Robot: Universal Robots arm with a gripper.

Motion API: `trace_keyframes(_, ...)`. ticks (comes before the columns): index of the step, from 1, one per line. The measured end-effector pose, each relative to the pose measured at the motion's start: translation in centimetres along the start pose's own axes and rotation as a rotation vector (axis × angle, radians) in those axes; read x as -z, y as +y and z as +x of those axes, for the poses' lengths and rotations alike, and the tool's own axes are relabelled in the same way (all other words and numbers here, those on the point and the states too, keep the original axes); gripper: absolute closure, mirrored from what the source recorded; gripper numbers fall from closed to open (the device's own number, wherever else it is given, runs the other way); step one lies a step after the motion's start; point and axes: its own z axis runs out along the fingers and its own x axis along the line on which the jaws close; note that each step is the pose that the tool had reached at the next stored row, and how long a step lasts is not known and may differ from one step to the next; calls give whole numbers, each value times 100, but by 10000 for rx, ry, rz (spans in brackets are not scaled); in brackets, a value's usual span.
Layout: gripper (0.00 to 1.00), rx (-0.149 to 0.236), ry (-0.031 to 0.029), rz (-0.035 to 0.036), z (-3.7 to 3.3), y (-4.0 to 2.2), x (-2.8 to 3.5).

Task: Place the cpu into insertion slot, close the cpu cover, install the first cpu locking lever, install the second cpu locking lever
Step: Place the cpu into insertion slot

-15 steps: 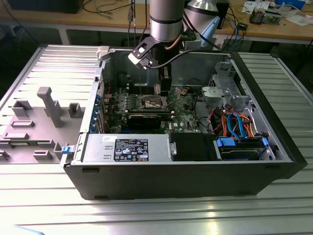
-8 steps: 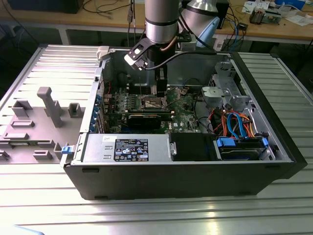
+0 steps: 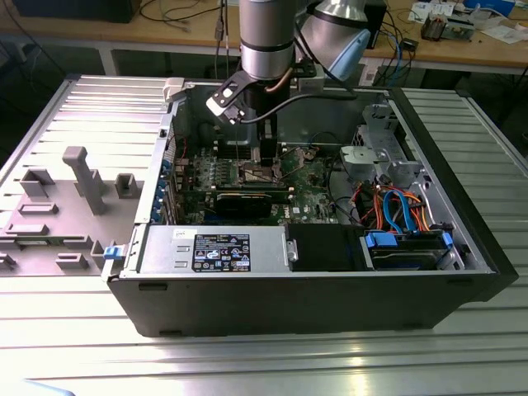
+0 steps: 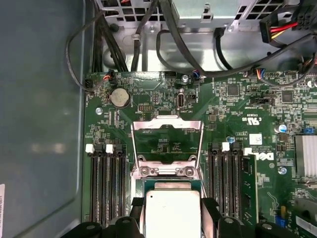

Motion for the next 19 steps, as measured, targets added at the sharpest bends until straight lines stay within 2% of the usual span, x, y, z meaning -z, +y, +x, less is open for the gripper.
trace_keyframes(7, 46, 141, 11, 1, 13, -27, -111)
trace_keyframes(10, 46, 151, -13, 3, 17, -35, -128)
trace_keyframes(19, 46, 151, -15, 1, 36, -54, -197)
